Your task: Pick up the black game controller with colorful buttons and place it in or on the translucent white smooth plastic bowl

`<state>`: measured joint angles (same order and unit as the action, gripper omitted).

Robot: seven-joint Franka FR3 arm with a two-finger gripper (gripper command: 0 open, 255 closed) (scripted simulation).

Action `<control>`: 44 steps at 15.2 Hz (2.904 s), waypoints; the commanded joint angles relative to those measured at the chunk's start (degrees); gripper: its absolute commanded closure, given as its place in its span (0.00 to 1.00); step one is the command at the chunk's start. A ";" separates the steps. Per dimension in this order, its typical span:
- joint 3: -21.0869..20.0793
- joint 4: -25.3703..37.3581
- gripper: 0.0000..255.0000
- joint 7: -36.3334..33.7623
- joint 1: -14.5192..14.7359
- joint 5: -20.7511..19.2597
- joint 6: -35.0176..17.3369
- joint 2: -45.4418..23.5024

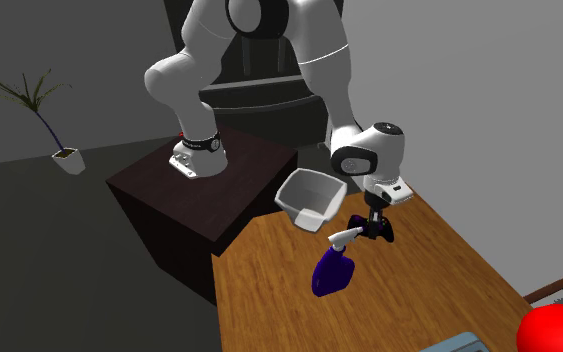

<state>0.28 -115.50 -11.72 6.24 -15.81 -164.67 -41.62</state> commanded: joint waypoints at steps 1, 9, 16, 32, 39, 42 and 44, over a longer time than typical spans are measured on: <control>-0.21 -0.41 1.00 0.17 -0.17 0.10 0.63 1.05; -1.47 -2.59 1.00 1.26 -1.15 0.87 4.40 6.94; -2.61 -3.86 1.00 2.38 -2.00 1.85 8.04 11.83; -4.75 -4.48 1.00 5.24 -3.47 4.76 17.38 21.84; -5.33 -3.79 1.00 6.39 -3.83 5.99 21.60 25.42; -5.26 -12.24 1.00 6.94 -4.56 6.27 18.57 30.94; -5.17 -17.60 1.00 7.46 -5.01 6.53 16.76 34.57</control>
<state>-4.93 -129.87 -4.39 1.43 -9.33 -146.58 -9.01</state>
